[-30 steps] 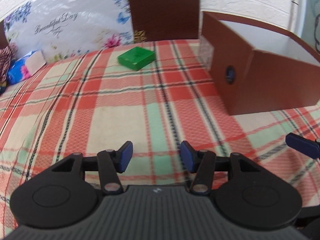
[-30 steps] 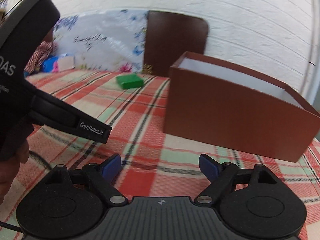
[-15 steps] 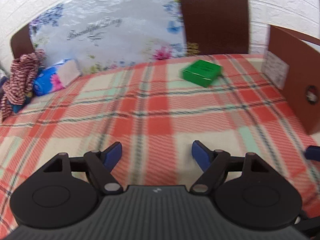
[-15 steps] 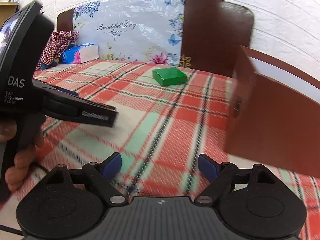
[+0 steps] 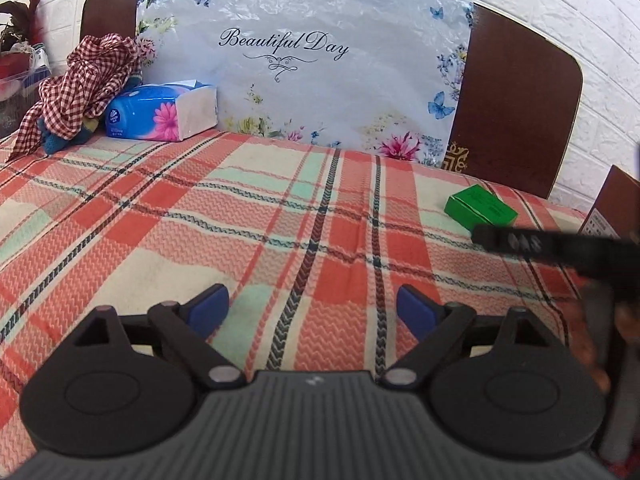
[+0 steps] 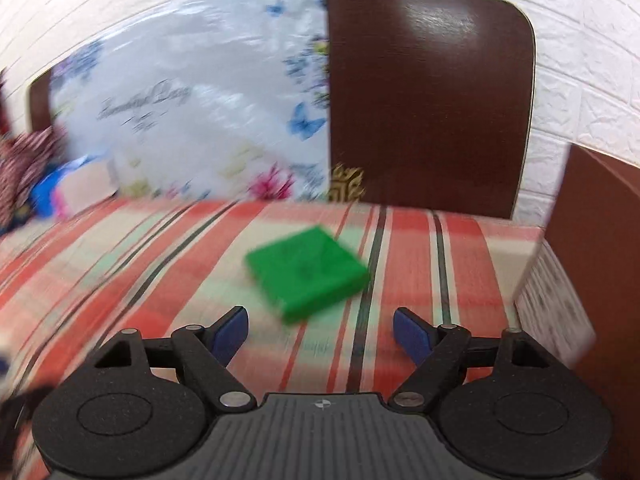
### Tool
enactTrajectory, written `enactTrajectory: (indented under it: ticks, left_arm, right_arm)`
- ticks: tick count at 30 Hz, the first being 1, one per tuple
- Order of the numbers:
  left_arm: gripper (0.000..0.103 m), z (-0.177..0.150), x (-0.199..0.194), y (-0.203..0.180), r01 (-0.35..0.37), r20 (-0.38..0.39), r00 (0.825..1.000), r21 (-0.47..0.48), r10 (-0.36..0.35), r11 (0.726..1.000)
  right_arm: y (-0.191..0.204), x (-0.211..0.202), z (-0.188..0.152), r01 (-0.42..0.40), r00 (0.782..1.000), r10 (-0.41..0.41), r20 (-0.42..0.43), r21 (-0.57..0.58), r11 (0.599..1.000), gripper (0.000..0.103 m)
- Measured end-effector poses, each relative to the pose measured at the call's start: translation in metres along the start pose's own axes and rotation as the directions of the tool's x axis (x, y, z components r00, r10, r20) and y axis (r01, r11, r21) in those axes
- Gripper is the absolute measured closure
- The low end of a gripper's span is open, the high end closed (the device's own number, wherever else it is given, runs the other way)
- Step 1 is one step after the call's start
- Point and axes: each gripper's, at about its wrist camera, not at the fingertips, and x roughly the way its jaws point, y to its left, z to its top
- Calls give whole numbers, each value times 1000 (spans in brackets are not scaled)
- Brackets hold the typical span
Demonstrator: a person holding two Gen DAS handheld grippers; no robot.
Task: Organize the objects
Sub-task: 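Withdraw the right gripper and move it toward the green block, then grasp the green block with the right gripper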
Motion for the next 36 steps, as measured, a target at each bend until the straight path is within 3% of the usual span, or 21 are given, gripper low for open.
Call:
enactTrajectory:
  ticks: [6, 8, 10, 15, 23, 28, 31, 36]
  left_arm:
    - [9, 0, 2, -1, 1, 2, 1000, 3, -1, 1000]
    - [9, 0, 2, -2, 0, 1, 1000, 4, 0, 1000]
    - [9, 0, 2, -2, 0, 0, 1000, 5, 0, 1000]
    - [8, 1, 4, -5, -11, -12, 1000, 18, 11, 1000]
    - [7, 1, 9, -13, -51, -37, 998, 73, 54, 996]
    - [5, 0, 9, -21, -89, -45, 995, 121, 95, 989]
    - [5, -3, 3, -27, -125, -41, 990, 151, 133, 981]
    - [7, -14, -25, -44, -140, -72, 985, 178, 154, 974]
  right_arm:
    - [5, 25, 11, -6, 1000, 5, -22, -39, 999, 18]
    - [10, 25, 11, -13, 1000, 12, -16, -78, 997, 34]
    - [16, 22, 10, -7, 1000, 6, -8, -117, 993, 42]
    - [18, 7, 3, 8, 1000, -11, -24, -125, 992, 42]
    - [3, -81, -48, -73, 995, 63, -84, -121, 990, 42]
    - [-18, -145, -85, -68, 993, 53, -107, -137, 988, 42]
    - [-39, -184, -106, -32, 994, 19, -106, -130, 991, 42]
    - [-82, -235, -135, 96, 993, -97, -73, -29, 995, 43]
